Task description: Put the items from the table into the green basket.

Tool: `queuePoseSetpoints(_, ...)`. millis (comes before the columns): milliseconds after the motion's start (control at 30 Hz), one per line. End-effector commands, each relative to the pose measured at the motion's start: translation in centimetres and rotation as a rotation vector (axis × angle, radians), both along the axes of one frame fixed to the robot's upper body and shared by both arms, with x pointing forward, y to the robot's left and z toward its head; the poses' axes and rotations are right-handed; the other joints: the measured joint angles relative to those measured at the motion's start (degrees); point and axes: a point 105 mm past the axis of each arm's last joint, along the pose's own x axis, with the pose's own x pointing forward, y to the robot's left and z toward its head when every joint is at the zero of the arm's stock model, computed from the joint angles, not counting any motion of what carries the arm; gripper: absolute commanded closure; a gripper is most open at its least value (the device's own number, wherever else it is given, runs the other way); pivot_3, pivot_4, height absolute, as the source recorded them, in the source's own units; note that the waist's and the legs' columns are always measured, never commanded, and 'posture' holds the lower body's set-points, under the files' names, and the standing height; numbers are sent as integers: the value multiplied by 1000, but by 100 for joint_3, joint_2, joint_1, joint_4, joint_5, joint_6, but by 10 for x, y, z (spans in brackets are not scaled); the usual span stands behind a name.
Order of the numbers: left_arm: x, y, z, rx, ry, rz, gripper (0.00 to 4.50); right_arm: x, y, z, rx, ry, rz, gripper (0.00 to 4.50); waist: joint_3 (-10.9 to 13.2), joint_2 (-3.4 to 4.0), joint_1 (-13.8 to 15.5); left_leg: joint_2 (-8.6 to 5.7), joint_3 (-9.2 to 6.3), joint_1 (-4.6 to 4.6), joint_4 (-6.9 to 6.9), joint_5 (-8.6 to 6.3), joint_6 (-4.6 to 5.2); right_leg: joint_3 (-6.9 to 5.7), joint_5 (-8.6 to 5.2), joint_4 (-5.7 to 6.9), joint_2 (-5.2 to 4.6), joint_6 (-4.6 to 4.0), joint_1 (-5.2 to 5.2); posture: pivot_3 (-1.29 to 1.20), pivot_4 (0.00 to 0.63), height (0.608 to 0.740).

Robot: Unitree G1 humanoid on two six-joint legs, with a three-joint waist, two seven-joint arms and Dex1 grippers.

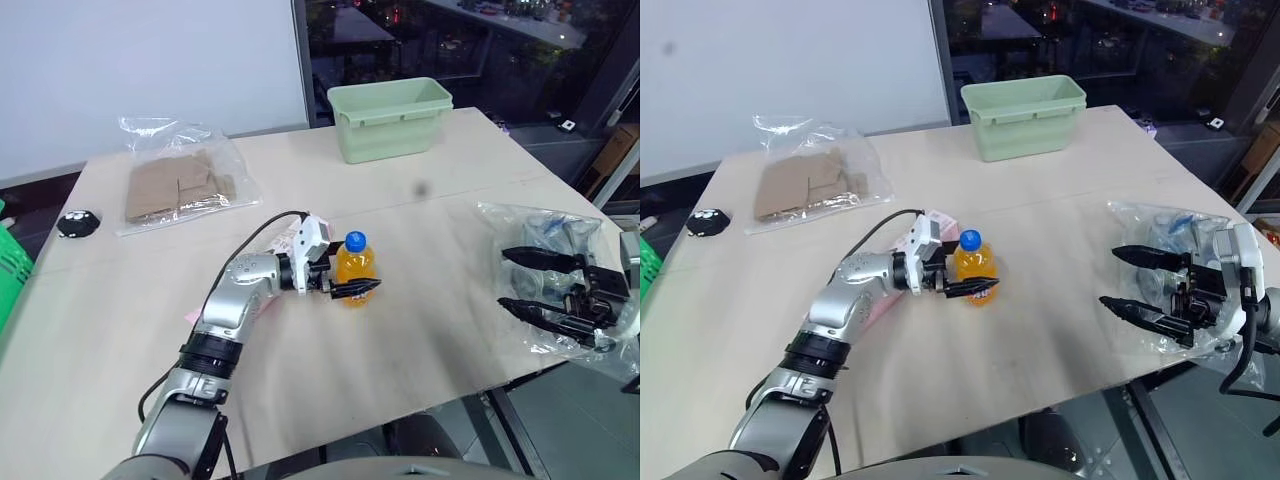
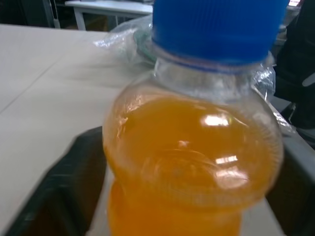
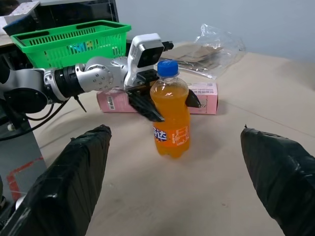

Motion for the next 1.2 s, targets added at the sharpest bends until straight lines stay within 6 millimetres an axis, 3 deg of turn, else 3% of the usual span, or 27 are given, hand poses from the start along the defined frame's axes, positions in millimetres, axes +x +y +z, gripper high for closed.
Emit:
queuePoseSetpoints(33,2,1,11,-17,-47,3,1970,-1,-1,9,-21,-44,5,0,-1,1,2,0,0,0,0,0,0,0,0,0,0,0,0,-163,0,740)
queuePoseSetpoints(167,6,8,27,-58,-83,52,1997,0,0,11,-24,-52,19,0,-1,1,2,0,0,-1,0,0,0,0,0,-2,0,0,0,-152,0,740)
queuePoseSetpoints(300,28,40,87,-182,-209,245,1997,2,13,24,7,-93,69,0,1,-1,-8,1,-1,-3,0,0,1,0,2,-1,0,3,-3,-141,0,740)
queuePoseSetpoints(400,54,111,150,-197,-388,573,1997,13,36,41,43,-163,104,0,13,-19,-20,4,-8,-4,1,0,1,-1,6,1,7,6,-6,-102,0,740)
queuePoseSetpoints(433,57,125,160,-188,-423,637,1997,18,40,45,50,-176,96,0,15,-22,-47,8,-11,-5,1,0,1,2,9,3,15,4,-8,-80,0,740)
queuePoseSetpoints(533,56,199,191,-120,-501,903,1997,37,64,57,82,-243,113,0,6,-9,-108,14,-14,4,-9,0,1,3,9,-1,22,4,-7,-27,0,740)
queuePoseSetpoints(600,46,245,197,-18,-537,1042,1997,45,77,63,105,-253,153,0,0,3,-90,13,-14,9,-26,-1,1,6,8,-5,21,6,-7,12,0,740)
queuePoseSetpoints(700,31,294,202,100,-564,1197,1997,55,92,69,132,-268,189,0,0,1,81,13,-23,7,-41,-8,11,-2,5,-6,18,8,-13,74,0,740)
queuePoseSetpoints(800,6,347,208,201,-581,1378,1997,69,113,75,148,-278,212,0,-3,-23,281,11,-44,-70,-28,-9,13,-24,17,8,13,-11,-84,120,0,740)
queuePoseSetpoints(933,-16,380,209,259,-590,1469,1997,85,133,74,96,-274,187,0,-16,-49,670,4,-75,-143,-16,-9,10,-60,18,38,0,-15,-151,181,0,740)
queuePoseSetpoints(1033,-27,397,205,352,-585,1520,1997,87,141,79,106,-240,219,0,-18,-52,1000,-11,-83,-190,-13,0,-4,-74,18,52,-13,-16,-197,209,0,740)
queuePoseSetpoints(1200,-39,412,226,410,-643,1615,1997,84,150,87,133,-216,257,0,-38,-84,1400,-18,-97,-188,-10,6,-13,-92,18,56,-14,-17,-184,215,0,740)
